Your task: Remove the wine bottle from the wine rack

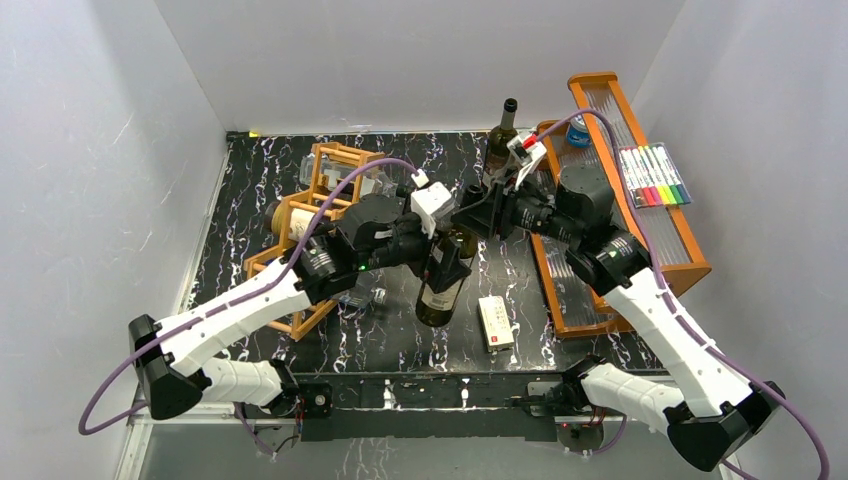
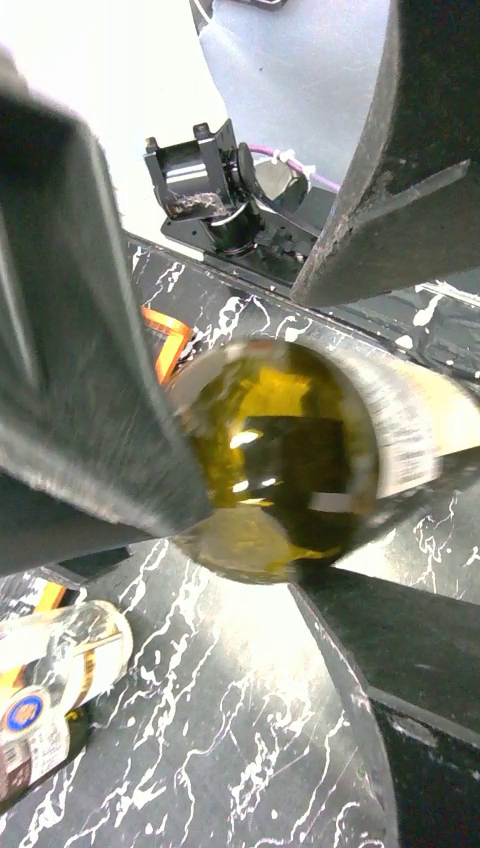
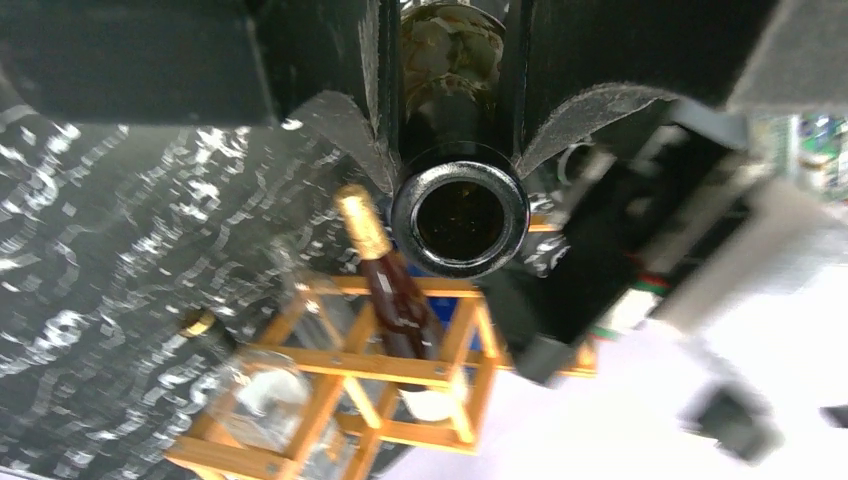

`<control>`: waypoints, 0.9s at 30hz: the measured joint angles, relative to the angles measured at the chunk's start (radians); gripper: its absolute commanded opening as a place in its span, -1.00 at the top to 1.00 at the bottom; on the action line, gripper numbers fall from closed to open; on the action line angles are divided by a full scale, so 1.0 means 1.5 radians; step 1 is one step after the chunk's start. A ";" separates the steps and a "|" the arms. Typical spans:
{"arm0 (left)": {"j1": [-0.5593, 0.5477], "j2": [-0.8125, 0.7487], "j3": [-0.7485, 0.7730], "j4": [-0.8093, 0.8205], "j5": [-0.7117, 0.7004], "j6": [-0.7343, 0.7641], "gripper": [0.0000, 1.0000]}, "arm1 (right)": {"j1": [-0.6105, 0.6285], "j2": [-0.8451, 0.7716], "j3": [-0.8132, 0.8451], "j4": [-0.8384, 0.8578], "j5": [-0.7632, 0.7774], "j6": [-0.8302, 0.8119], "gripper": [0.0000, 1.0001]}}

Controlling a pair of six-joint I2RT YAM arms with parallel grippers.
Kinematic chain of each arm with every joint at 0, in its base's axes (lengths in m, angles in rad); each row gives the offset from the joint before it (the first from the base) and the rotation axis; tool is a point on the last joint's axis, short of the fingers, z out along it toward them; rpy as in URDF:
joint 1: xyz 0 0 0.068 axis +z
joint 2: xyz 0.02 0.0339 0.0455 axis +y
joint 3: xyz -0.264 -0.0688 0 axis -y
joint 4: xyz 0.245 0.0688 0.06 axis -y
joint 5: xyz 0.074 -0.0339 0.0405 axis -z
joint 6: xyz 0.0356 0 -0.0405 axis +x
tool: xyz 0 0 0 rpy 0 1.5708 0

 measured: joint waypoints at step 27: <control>0.000 -0.165 -0.033 -0.066 -0.186 0.013 -0.96 | -0.016 0.109 -0.180 0.235 0.719 -0.222 1.00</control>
